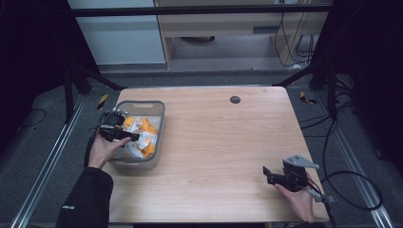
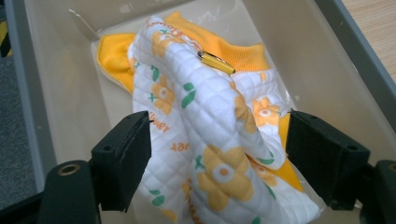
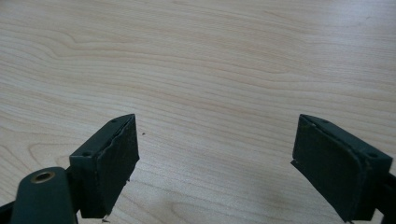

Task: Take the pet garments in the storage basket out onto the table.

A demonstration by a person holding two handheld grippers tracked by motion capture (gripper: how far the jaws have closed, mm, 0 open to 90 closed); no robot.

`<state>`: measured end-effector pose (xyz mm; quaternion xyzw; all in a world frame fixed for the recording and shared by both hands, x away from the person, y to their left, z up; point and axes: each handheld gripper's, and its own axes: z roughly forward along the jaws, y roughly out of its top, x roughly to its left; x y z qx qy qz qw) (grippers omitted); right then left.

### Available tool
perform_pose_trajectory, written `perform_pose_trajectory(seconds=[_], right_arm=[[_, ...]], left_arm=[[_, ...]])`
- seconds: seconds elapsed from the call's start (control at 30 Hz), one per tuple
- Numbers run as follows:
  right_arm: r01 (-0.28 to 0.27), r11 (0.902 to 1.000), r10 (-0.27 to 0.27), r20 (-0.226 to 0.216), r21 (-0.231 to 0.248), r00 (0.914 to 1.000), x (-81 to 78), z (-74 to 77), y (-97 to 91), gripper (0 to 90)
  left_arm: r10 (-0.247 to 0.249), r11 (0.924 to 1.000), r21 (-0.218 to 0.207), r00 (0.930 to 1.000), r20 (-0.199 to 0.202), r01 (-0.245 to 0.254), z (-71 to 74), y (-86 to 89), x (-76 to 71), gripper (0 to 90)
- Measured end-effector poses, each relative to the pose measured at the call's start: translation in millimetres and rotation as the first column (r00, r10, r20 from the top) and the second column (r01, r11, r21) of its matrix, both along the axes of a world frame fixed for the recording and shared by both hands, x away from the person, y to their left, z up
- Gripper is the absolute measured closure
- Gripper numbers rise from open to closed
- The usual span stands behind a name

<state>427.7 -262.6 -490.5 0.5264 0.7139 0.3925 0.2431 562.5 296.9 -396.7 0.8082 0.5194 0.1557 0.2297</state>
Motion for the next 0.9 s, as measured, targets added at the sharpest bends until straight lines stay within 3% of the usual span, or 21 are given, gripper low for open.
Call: perform_pose_trajectory(seconds=[0.4, 0.57, 0.8, 0.9], right_arm=[[-0.004, 1.0, 0.004, -0.011, 0.005, 0.9999, 0.1, -0.3, 0.8, 14.0], [-0.009, 1.0, 0.009, -0.009, 0.0, 0.9999, 0.9, -0.8, 0.5, 13.8], [-0.012, 0.9999, 0.012, -0.011, -0.001, 0.9999, 0.9, -0.9, 0.3, 13.6], [-0.013, 0.9999, 0.013, -0.011, -0.001, 0.9999, 0.8, -0.8, 0.1, 13.6]], left_arm=[[0.008, 0.9996, 0.026, 0.9984, -0.055, -0.006, -14.3, -4.2, 6.8, 22.7], [0.019, 0.9997, 0.017, 0.9964, -0.083, -0.017, -19.2, -3.3, 9.1, 26.2], [0.028, 0.9994, 0.022, 0.9939, -0.107, -0.026, -22.2, -4.0, 10.7, 36.8], [0.035, 0.9994, 0.013, 0.9919, -0.122, -0.033, -23.5, -2.9, 11.0, 46.9]])
